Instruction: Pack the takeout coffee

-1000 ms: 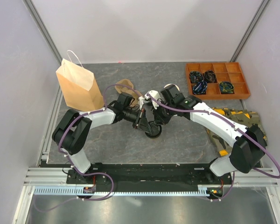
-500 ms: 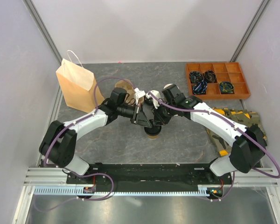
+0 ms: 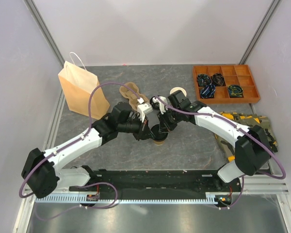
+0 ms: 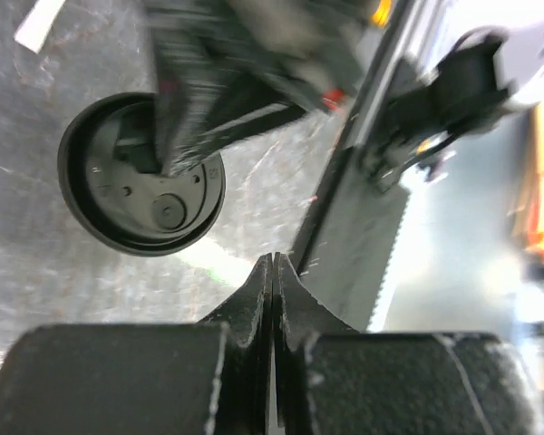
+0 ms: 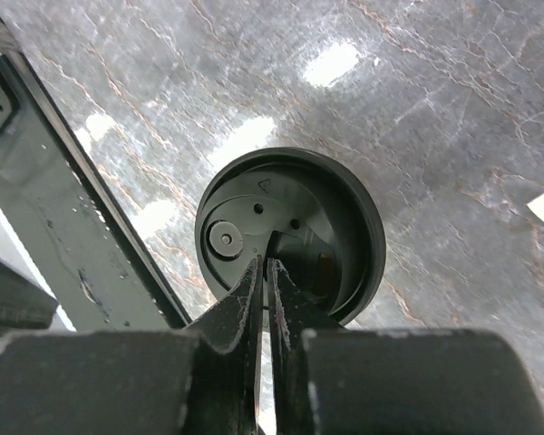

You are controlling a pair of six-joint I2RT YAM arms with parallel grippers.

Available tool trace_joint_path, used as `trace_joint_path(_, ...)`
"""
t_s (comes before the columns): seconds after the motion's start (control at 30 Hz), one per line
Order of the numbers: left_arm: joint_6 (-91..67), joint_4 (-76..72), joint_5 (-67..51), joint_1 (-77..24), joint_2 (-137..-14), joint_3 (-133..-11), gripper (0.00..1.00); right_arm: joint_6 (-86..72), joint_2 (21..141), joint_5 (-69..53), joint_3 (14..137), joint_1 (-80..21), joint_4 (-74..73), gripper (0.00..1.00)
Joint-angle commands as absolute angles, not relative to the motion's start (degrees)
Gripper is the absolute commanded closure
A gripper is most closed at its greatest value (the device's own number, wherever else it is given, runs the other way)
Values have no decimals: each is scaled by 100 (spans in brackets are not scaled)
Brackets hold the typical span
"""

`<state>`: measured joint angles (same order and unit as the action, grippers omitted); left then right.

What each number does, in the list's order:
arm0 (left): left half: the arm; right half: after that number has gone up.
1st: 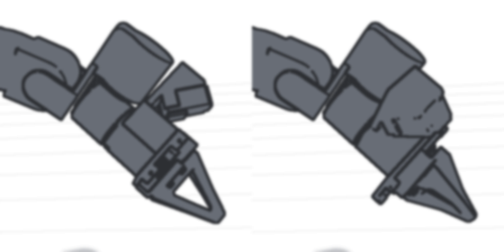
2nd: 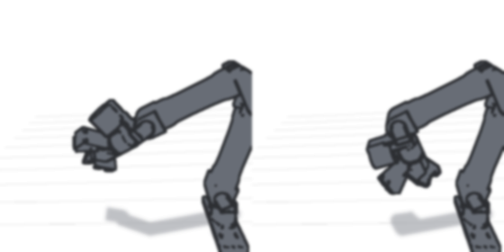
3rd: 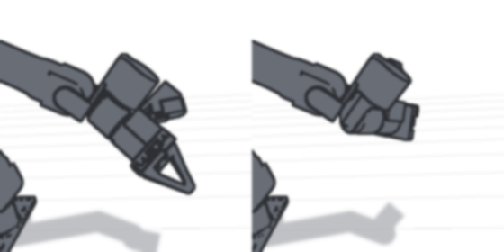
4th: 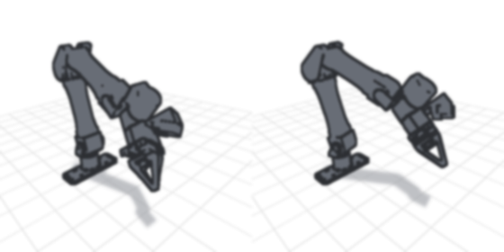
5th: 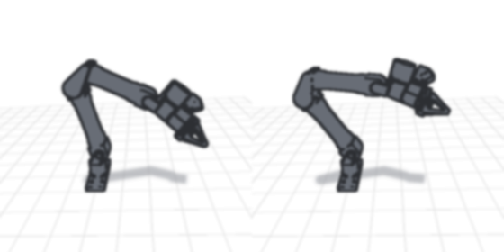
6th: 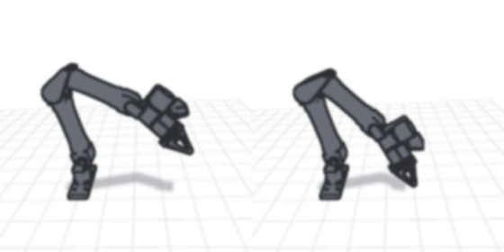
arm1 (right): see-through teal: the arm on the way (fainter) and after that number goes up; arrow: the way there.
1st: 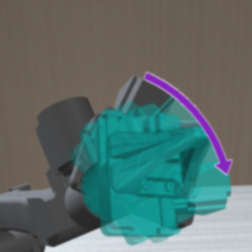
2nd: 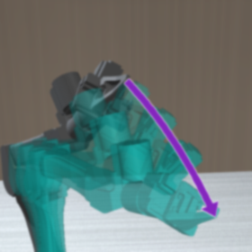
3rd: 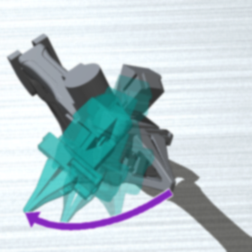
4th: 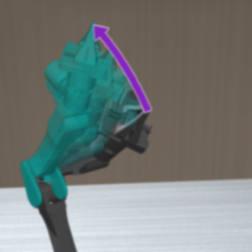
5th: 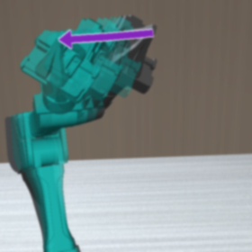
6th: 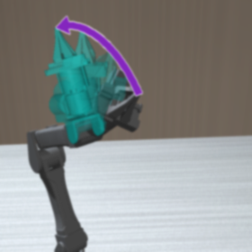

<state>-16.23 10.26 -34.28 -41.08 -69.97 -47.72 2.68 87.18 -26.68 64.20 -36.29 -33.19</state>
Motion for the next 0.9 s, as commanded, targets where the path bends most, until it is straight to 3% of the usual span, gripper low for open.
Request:
trace_joint_path(0.0,174,1239,-2120,-4517,-6706,-4781,98,97,8903,-2891,6381,-3569,-3173,90)
trace_joint_path(0.3,1309,1003,-1389,-5044,-6917,-4606,98,9,9053,-2988,6407,-3533,-3173,90)
trace_joint_path(0.87,1854,404,-1415,-5317,-7470,-4623,98,9,9141,-3076,6416,-3481,-3190,90)
